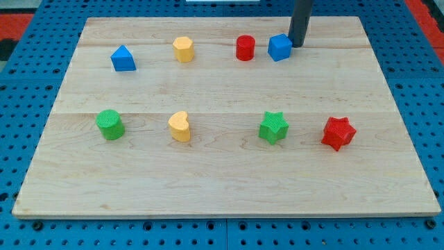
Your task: Point your arm in between blue cube and red star
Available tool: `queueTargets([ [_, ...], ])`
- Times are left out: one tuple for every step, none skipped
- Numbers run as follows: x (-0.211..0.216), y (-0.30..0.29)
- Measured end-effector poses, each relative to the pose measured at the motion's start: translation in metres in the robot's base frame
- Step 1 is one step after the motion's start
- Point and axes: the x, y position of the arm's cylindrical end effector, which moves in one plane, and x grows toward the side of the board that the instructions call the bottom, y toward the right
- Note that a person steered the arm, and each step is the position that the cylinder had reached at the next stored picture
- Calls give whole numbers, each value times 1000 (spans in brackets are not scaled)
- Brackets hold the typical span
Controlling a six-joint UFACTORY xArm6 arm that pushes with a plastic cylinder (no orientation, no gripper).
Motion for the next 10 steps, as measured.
queueTargets([
  [-6, 0],
  [-9, 23],
  [-8, 23],
  [-8, 22],
  [-8, 22],
  [-8, 22],
  [-3, 22],
  [27, 22],
  [42, 22],
  [79, 26],
])
